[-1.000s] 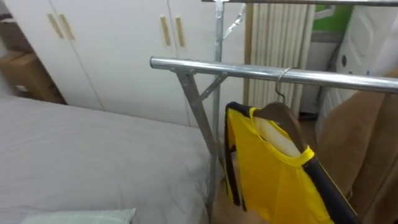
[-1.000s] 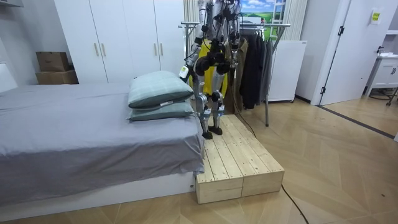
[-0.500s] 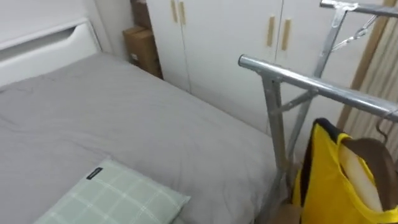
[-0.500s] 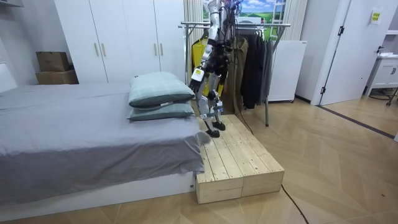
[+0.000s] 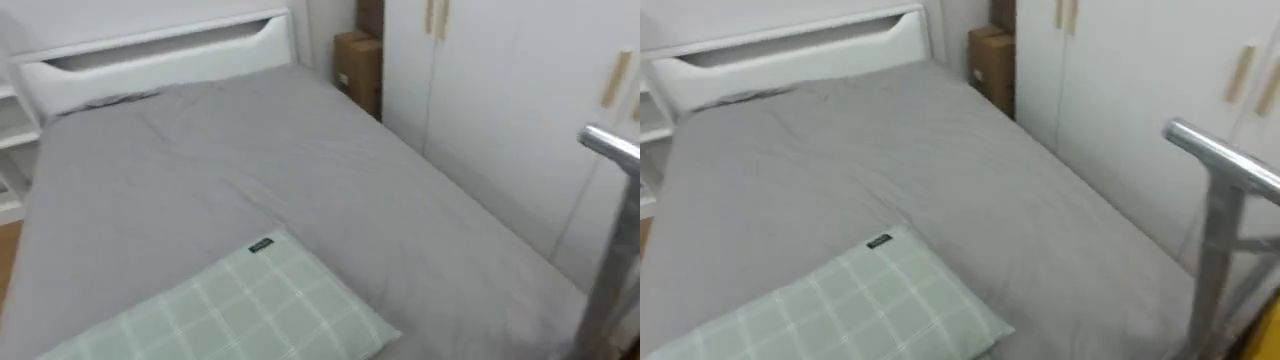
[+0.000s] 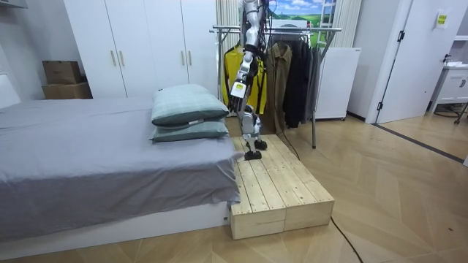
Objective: Hang clothes
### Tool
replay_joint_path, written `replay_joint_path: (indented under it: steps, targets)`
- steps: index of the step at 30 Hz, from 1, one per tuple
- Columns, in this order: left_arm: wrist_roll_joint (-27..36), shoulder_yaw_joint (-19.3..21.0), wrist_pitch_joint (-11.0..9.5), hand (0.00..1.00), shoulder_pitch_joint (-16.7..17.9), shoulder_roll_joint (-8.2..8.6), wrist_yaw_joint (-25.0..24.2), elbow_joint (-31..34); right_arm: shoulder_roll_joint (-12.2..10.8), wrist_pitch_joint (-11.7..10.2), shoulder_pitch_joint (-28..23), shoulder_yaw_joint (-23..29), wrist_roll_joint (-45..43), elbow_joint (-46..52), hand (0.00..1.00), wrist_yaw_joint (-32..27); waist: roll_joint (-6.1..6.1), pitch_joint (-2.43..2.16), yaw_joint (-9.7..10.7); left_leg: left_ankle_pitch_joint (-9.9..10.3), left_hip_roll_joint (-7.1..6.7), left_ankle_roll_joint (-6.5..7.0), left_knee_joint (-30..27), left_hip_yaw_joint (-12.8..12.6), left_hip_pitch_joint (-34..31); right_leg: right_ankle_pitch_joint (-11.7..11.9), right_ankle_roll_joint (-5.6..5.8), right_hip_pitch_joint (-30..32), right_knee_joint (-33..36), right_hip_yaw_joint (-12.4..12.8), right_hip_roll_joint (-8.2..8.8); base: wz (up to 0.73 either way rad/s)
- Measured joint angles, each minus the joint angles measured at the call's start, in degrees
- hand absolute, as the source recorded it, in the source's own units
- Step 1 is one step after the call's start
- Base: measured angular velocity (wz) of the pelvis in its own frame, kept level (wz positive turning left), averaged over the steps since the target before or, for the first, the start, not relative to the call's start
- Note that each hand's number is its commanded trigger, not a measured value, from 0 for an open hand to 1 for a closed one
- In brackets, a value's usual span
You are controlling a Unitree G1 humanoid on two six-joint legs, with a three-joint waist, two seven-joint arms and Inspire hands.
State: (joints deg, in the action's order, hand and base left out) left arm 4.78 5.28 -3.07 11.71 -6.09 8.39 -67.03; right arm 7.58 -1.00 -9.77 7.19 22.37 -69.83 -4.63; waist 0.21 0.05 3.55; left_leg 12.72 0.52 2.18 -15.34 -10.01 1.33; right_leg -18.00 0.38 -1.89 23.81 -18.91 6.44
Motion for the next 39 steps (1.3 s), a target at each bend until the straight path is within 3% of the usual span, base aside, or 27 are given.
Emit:
replay_joint_path:
  steps: [1,2,4,6,13,24,28,30,39]
  targets:
    - [0.63,-0.01,-0.01,0.0,-0.53,-0.4,-0.01,-0.25,-1.08,0.1,0.17,0.37,-0.21,0.0,0.0,0.36,-0.51,0.1,0.48,-0.08,-0.35,0.15,0.03,2.59,-0.2,1.56,-0.19,0.9,-4.99,4.85,-2.01,1.29]
    - [1.39,0.03,0.1,0.0,-0.62,-0.89,-0.02,-0.81,-1.94,0.21,0.24,0.57,-0.37,-0.14,0.0,0.71,-1.33,0.22,1.31,-0.18,-0.85,0.29,-0.04,5.34,-0.29,4.95,-0.31,1.3,-6.87,7.79,-2.92,1.29]
    - [2.19,-0.55,-0.15,0.0,-0.56,-0.69,-0.1,0.11,-2.06,0.08,0.52,1.04,-0.34,-1.31,0.0,1.0,-1.51,-0.14,0.62,-0.3,-1.34,0.28,0.2,7.35,-0.81,7.07,-0.2,-0.69,-9.81,7.45,-3.7,0.76]
    - [2.2,-0.53,-0.21,0.0,0.05,-0.66,-0.22,0.1,-2.03,-0.21,2.02,1.02,-1.02,-1.63,0.0,1.11,-1.33,0.12,0.45,-0.31,-1.43,0.3,0.52,8.17,-1.26,8.02,-0.1,-1.97,-11.47,6.14,-3.88,0.35]
    - [2.38,-0.54,-0.9,0.0,0.51,-0.61,-0.62,0.04,-2.03,-0.35,2.25,-0.47,-3.82,-1.5,0.0,4.46,-1.25,0.26,-0.9,-0.03,-2.32,0.73,0.96,10.49,-1.26,7.82,0.42,-3.36,-12.44,6.24,-3.58,0.18]
    - [2.11,-0.29,-0.99,0.0,0.33,-0.52,-1.27,-1.55,-1.75,-0.25,2.34,-2.0,-4.05,-1.96,0.0,4.9,-1.15,0.46,-0.85,0.11,-2.49,0.45,-0.39,13.35,-2.72,7.67,0.35,-4.12,-13.42,5.91,-4.17,0.14]
    - [2.14,-0.14,-0.76,0.0,0.42,-0.54,-1.88,-1.4,-1.39,-0.17,2.04,-2.26,-4.07,-1.87,0.0,6.28,-1.34,0.5,-0.96,-0.05,-2.8,0.2,-0.31,14.34,-2.83,7.42,0.17,-4.57,-14.19,5.15,-4.17,0.1]
    - [2.38,0.27,-0.51,0.0,0.44,-0.61,-2.37,-1.26,-1.39,-0.09,2.03,-2.16,-4.18,-1.84,0.0,6.8,-2.01,0.64,-0.89,-0.11,-3.44,0.14,-0.37,14.86,-2.87,6.12,0.43,-4.89,-14.62,5.34,-3.72,0.07]
    - [2.41,0.08,0.19,0.0,0.49,-0.59,-2.75,-1.21,-1.29,-0.04,1.65,-2.08,-4.12,-1.79,0.0,7.06,-1.86,-0.14,-0.91,-0.61,-3.84,-0.2,-0.29,14.85,-2.7,5.39,0.68,-5.53,-15.19,5.29,-3.48,0.03]
